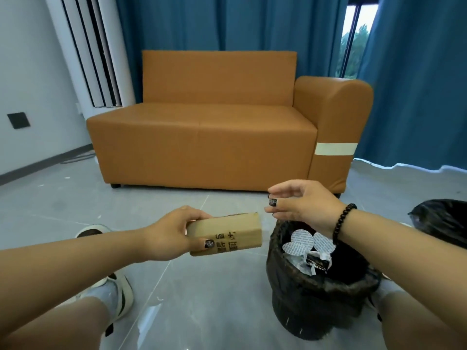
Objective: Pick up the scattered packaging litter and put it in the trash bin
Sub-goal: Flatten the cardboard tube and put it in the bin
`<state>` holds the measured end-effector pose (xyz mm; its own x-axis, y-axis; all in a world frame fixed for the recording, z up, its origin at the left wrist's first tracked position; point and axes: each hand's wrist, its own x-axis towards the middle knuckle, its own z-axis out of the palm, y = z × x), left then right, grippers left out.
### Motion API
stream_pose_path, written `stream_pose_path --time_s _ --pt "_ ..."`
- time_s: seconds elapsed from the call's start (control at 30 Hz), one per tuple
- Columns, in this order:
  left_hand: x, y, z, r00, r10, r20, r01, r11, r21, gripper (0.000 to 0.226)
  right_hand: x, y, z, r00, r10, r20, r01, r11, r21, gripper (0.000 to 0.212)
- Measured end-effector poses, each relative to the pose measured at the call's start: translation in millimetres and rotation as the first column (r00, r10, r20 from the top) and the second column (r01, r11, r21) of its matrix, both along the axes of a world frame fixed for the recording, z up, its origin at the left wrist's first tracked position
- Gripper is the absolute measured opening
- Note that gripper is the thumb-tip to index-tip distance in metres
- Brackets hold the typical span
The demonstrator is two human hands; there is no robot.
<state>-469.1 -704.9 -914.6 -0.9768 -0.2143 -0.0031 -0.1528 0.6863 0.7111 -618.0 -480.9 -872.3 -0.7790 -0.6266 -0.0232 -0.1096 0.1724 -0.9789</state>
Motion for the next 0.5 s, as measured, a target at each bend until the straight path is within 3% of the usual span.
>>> stream_pose_path --time_s 0.2,0.33,0.5 --pt "4.6 -3.9 -10.1 0.992 0.028 -0.121 -0.021 0.998 0.058 0.041 1.0 -12.5 -11.2 0.991 0.124 0.048 -0.131 0.975 0.181 0.02" --pt "6.1 -5.5 -12.0 0.987 0.041 -0.157 -0.017 0.988 0.154 0.039 5.3 -17.2 -9.8 0.981 0.152 0.119 -0.161 0.985 0.066 0.019" --pt "6.4 -8.8 -5.8 0.986 0.031 -0.165 -0.008 0.99 0.139 0.041 6.4 -21.1 -6.1 0.998 0.047 -0.043 -0.045 0.998 0.044 0.018"
